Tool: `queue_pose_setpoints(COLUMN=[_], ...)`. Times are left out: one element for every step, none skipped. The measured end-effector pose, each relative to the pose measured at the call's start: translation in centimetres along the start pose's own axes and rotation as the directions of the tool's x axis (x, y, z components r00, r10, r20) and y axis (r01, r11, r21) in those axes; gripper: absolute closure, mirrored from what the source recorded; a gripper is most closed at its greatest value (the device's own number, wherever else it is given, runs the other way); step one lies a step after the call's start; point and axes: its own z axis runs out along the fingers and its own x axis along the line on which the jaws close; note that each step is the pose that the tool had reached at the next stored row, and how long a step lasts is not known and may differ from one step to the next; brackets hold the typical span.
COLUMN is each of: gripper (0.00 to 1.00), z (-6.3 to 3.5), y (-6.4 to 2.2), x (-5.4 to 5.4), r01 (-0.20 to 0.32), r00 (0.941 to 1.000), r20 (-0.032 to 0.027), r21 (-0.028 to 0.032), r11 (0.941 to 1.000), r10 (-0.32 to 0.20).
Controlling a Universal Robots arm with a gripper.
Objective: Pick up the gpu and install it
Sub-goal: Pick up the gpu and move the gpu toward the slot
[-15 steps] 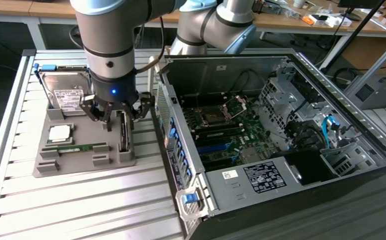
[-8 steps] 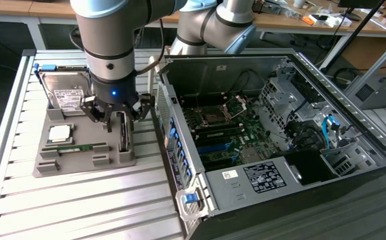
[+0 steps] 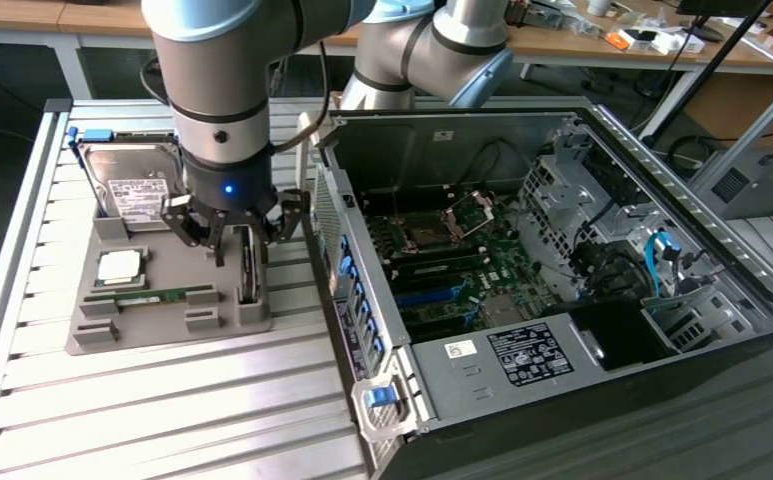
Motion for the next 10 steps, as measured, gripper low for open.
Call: queue_pose_setpoints(gripper=[0.46, 0.46, 0.46, 0.46, 0.46, 0.46, 0.46, 0.46, 0.46, 0.46], z=[0.04, 0.09, 0.12, 0.16, 0.25, 0.32, 0.38, 0.42, 0.49, 0.53], y=[0.00, 0.00, -0.01, -0.01, -0.01, -0.02, -0.02, -0.02, -0.02, -0.02], x=[0.00, 0.00, 0.00, 0.00, 0.01, 0.01, 0.01, 0.01, 0.01, 0.01], r01=[0.000, 0.000, 0.000, 0.000, 0.000, 0.000, 0.000, 0.000, 0.000, 0.000], r00=[1.0000, 1.0000, 1.0000, 1.0000, 1.0000, 1.0000, 1.0000, 1.0000, 1.0000, 1.0000], r20=[0.0000, -0.0001, -0.0001, -0.0001, 0.0000, -0.0001, 0.0000, -0.0001, 0.0000, 0.0000], r21=[0.0000, 0.0000, 0.0000, 0.0001, 0.0000, 0.0000, 0.0000, 0.0001, 0.0000, 0.0001], r11=[1.0000, 1.0000, 1.0000, 1.0000, 1.0000, 1.0000, 1.0000, 1.0000, 1.0000, 1.0000], r10=[0.000, 0.000, 0.000, 0.000, 0.000, 0.000, 0.000, 0.000, 0.000, 0.000])
